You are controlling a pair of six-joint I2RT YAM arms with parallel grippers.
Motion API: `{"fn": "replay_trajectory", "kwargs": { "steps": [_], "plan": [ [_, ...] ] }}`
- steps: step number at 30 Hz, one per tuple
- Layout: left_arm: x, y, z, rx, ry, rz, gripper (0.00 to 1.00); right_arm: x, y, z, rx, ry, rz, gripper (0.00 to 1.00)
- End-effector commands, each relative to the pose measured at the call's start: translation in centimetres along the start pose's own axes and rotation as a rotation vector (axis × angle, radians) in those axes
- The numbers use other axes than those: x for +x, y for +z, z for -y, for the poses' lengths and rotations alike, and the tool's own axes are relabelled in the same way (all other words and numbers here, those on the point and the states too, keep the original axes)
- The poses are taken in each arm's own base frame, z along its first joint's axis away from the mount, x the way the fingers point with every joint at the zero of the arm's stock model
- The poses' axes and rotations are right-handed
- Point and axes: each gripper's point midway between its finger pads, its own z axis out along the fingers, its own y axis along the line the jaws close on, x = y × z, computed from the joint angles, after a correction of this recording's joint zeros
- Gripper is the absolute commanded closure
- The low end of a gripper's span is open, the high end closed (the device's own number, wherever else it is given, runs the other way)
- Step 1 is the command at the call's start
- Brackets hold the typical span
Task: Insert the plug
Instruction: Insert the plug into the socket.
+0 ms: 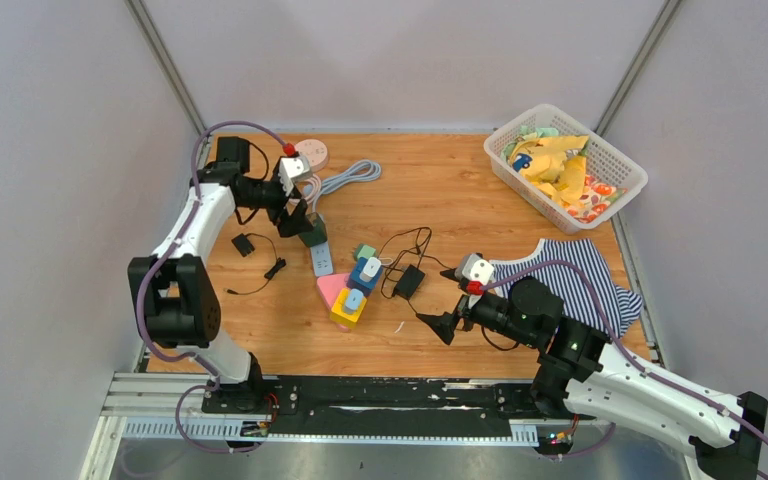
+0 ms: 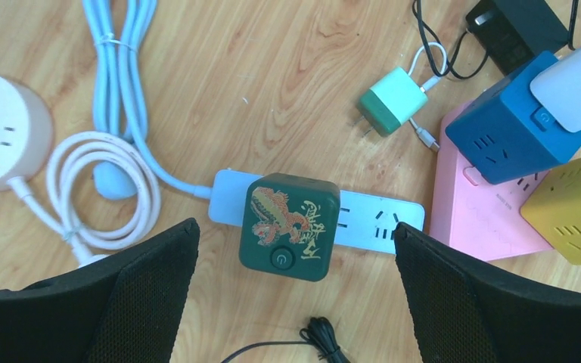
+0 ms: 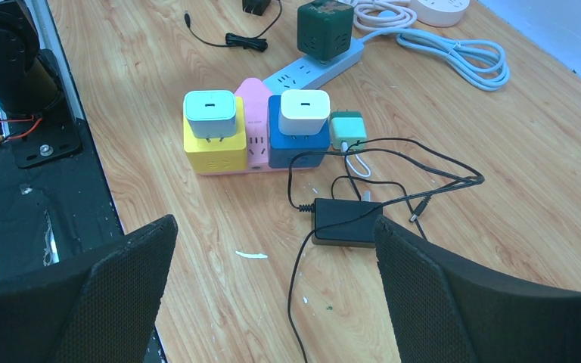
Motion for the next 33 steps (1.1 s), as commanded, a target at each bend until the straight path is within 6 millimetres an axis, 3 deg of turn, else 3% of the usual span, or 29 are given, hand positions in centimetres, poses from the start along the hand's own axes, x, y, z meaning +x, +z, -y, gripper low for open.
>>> {"fn": "replay_trajectory", "kwargs": {
  "steps": [1,4,5,6,10,13,16,20,26,31,33],
  "plan": [
    [-3.4,-2.5,0.1,-0.087,0.073,0.013,0.00,-1.6,-0.4,-0.5,-0.020,0.018,0.032,0.00],
    [-4.5,-4.5,-0.3,-0.183,0.090,-0.007,0.00,-1.6,-0.3,-0.5,-0.022,0.022,0.033,0.00],
    [-5.7,-4.9,-0.2,-0.225,0.092,-0.001,0.00,-1.5,-0.3,-0.6,-0.023,0.024,0.033,0.00],
    [-6.3,-5.5,-0.7,-0.300,0.008,0.007,0.00,-1.5,-0.2,-0.6,-0.023,0.023,0.030,0.00],
    [-8.5,-10.8,-5.4,-0.765,-0.284,0.120,0.00,-1.3,0.2,-0.6,-0.026,0.026,0.014,0.00],
    [-9.8,-12.3,-4.9,-0.818,-0.290,0.195,0.00,-1.2,0.4,-0.8,-0.034,0.036,0.006,0.00],
    [-10.1,-12.3,-4.9,-0.850,-0.335,0.297,0.00,-1.3,0.5,-0.9,-0.036,0.044,0.007,0.00],
    [-7.4,-11.9,-5.4,-0.876,-0.457,0.251,0.00,-1.3,0.6,-0.8,-0.036,0.045,0.006,0.00],
    [-4.9,-10.7,-5.3,-0.860,-0.630,0.298,0.02,-1.3,0.5,-0.8,-0.033,0.045,0.001,0.00],
    [-1.2,-7.6,-3.9,-0.763,-0.777,0.157,0.31,-1.3,0.6,-0.8,-0.032,0.045,0.000,0.00],
    [0.1,-5.9,-2.8,-0.696,-0.871,0.120,0.38,-1.1,0.6,-0.7,-0.029,0.045,-0.001,0.00]
  ]
}}
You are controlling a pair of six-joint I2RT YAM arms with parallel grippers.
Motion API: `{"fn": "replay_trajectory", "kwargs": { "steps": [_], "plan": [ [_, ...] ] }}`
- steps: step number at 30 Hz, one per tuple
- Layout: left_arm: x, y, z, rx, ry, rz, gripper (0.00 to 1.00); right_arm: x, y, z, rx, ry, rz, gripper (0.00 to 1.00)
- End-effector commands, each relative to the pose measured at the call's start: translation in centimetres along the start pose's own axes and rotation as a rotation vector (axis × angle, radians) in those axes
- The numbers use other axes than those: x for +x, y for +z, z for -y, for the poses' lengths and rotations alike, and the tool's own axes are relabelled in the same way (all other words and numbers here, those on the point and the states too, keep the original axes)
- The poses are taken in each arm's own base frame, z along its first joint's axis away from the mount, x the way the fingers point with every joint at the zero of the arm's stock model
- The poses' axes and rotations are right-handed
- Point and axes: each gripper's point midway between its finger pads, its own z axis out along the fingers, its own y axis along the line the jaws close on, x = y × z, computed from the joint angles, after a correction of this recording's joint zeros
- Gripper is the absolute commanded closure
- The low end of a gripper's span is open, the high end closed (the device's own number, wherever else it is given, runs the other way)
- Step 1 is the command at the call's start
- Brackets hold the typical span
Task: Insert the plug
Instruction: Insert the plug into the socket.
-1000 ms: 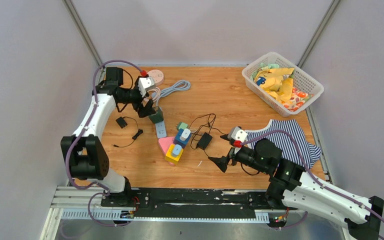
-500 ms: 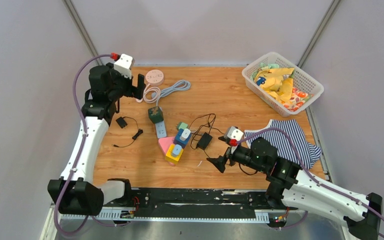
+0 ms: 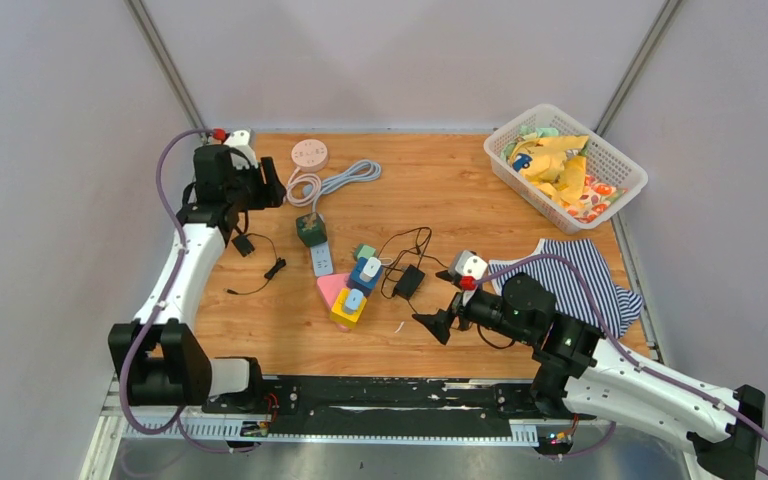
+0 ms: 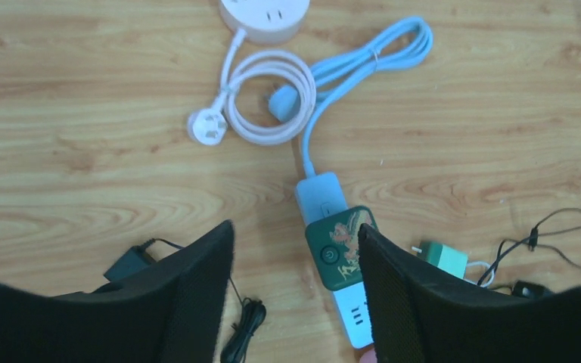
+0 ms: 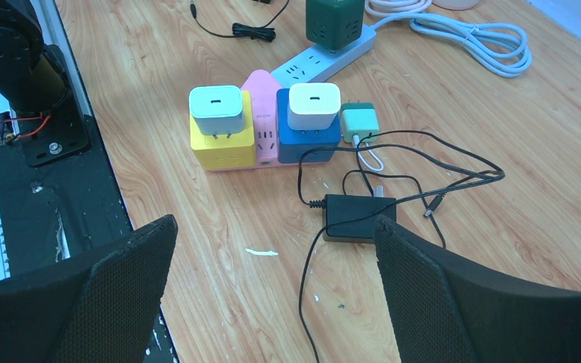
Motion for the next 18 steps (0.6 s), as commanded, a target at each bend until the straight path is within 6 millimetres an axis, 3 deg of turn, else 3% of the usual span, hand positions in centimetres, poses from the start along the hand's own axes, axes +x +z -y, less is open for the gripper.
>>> {"fn": "replay_trajectory", "kwargs": {
  "steps": [1,6,11,18],
  "plan": [
    [5.3,1.2,1.3,0.047,-0.160,-0.201,0.41,-1.4,-0.1,-0.4,-0.013,0.010,0.035,0.00],
    [9.7,2.1,2.9,0.033,-0.124,-0.314,0.40,-1.4,0.2,-0.6,-0.023,0.016,0.036,0.00],
    [10.0,2.6,3.2,0.046,-0.147,-0.304,0.32,-1.3,0.1,-0.6,-0.022,0.018,0.036,0.00],
    [11.6,3.3,2.7,0.021,-0.155,-0.344,0.33,-1.4,-0.2,-0.6,-0.018,0.021,0.049,0.00]
  ]
}}
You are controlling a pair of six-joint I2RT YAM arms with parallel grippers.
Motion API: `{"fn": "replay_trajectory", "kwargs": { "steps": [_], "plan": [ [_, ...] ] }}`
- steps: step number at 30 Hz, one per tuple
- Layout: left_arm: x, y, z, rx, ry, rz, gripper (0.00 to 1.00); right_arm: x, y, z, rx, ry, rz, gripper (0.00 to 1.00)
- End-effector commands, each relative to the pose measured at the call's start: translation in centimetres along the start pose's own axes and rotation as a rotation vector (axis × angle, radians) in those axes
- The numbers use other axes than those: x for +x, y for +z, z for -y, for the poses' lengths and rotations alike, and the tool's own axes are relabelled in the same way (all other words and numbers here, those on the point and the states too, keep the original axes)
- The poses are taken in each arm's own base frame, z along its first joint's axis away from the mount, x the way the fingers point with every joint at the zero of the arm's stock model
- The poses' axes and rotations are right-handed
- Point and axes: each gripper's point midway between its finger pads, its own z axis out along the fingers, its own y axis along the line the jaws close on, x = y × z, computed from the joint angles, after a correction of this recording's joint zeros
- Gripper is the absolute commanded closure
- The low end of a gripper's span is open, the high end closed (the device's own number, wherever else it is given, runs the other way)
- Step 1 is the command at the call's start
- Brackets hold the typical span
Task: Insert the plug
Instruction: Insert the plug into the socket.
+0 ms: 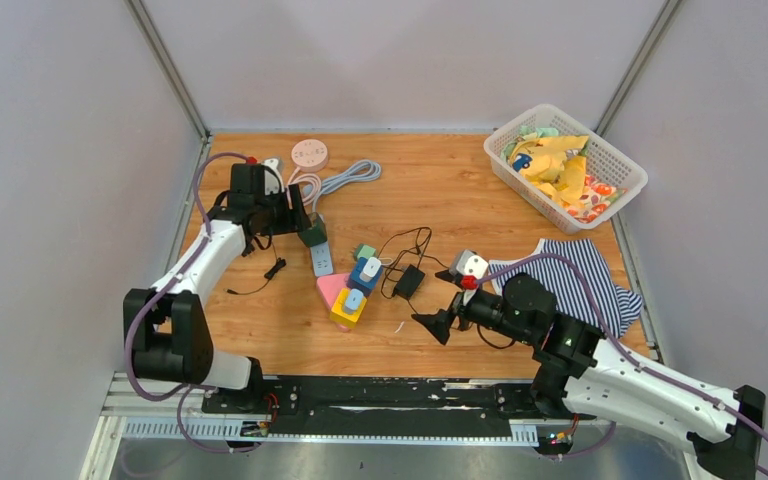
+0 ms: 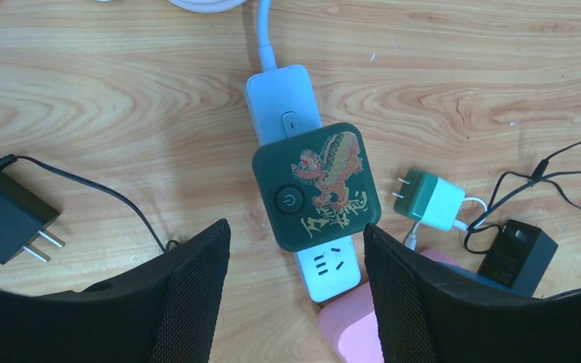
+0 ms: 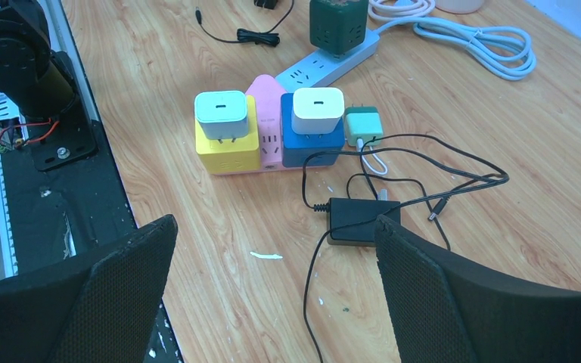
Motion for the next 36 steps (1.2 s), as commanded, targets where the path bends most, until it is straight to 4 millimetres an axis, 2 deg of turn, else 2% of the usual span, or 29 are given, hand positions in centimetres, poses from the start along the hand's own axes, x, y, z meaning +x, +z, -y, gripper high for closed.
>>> {"fn": "replay_trajectory", "kwargs": {
  "steps": [1,8,12,15,19,25,30,36],
  "plan": [
    [0.9,1.1,-0.7,-0.019,-0.015,-0.020,0.33,-1.2,-0.3,-0.4,-0.012,0.009,0.040,0.00],
    [1.3,3.1,-0.8,-0.002,-0.045,-0.026,0.34,-1.3,-0.5,-0.4,-0.012,0.008,0.049,0.00],
    [2.7,4.1,-1.1,-0.014,-0.068,-0.081,0.38,-1.3,-0.8,-0.2,-0.001,0.005,0.053,0.00],
    [3.7,4.2,-1.8,-0.052,-0.067,-0.123,0.41,-1.1,-1.0,-0.1,0.006,0.004,0.050,0.00],
    [4.8,4.4,-2.5,-0.082,-0.068,-0.158,0.50,-1.0,-0.9,0.0,0.012,0.004,0.054,0.00],
    [7.3,5.2,-3.8,-0.128,-0.078,-0.218,0.55,-0.8,-0.7,0.0,0.009,0.001,0.047,0.00],
    [8.8,6.1,-3.4,-0.124,-0.065,-0.269,0.61,-0.8,-0.6,-0.1,0.008,0.003,0.047,0.00],
    [11.1,6.2,-3.7,-0.171,-0.043,-0.311,0.67,-0.9,-0.8,0.0,0.014,0.007,0.054,0.00]
  ]
}}
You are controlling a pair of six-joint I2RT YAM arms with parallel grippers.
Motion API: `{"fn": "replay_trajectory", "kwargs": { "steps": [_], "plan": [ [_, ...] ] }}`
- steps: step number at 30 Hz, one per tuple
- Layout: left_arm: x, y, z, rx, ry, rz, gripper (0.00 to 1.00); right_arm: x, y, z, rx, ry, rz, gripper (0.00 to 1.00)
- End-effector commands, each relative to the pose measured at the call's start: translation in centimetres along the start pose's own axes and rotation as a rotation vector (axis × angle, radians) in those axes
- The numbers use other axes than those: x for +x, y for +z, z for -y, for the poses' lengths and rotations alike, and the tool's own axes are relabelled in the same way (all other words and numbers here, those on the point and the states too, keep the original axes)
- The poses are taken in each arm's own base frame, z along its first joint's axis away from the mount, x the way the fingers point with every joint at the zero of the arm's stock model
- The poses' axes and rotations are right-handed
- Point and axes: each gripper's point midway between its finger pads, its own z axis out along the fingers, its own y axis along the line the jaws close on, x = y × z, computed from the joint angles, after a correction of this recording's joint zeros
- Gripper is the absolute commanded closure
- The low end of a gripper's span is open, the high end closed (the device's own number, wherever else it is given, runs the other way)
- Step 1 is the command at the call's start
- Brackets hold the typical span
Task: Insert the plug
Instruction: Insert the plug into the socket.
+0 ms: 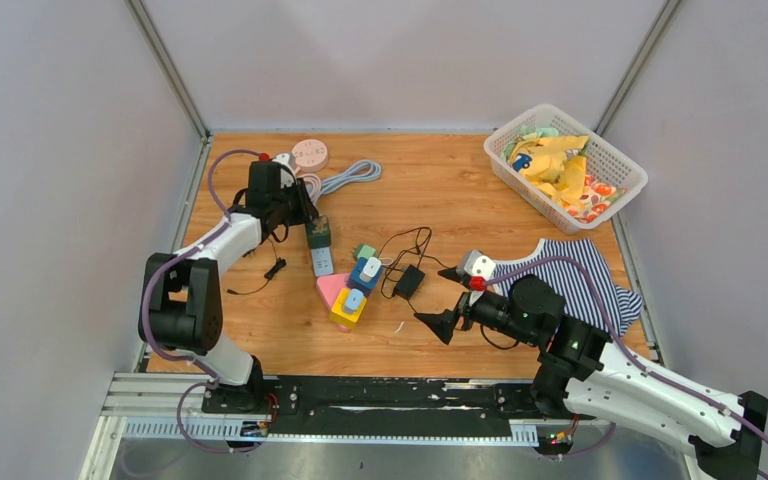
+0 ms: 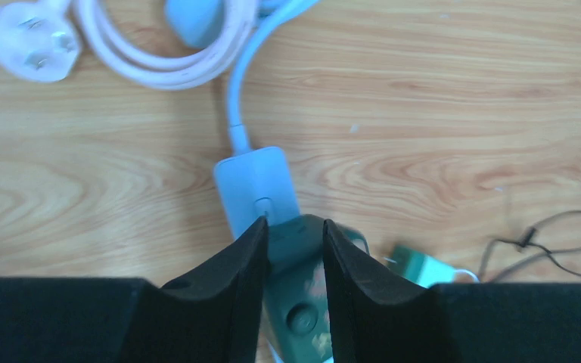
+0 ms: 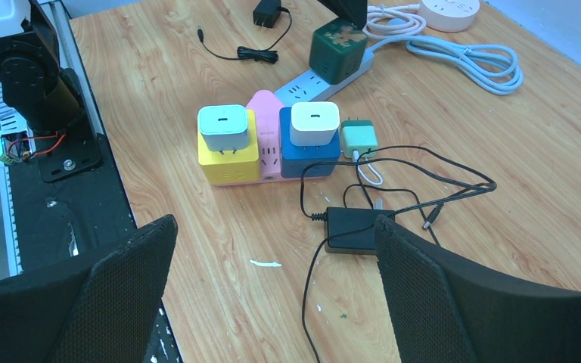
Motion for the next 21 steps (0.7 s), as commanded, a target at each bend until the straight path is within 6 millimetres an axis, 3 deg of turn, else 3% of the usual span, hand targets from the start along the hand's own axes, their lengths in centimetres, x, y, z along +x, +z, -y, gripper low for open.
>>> {"fn": "replay_trajectory", "kwargs": {
  "steps": [1,6,10,14,21],
  "plan": [
    [12.0,-0.5,-5.4,-0.229,0.007,-0.360,0.67,0.2,0.0,0.0,0.009,0.008,0.006,0.00],
    [13.1,-1.0,-5.7,-0.236,-0.001,-0.349,0.71,0.0,0.0,-0.1,0.004,0.011,0.007,0.00],
    [12.6,-0.6,-5.0,-0.206,-0.011,-0.330,0.72,-0.1,0.2,-0.2,-0.002,0.014,0.008,0.00],
    [9.5,-0.4,-3.7,-0.168,0.006,-0.274,0.62,-0.1,0.3,-0.4,-0.005,0.045,0.003,0.00],
    [2.3,-0.8,-0.2,-0.077,0.039,-0.168,0.43,-0.1,0.4,0.5,0.061,0.106,-0.012,0.00]
  ]
}}
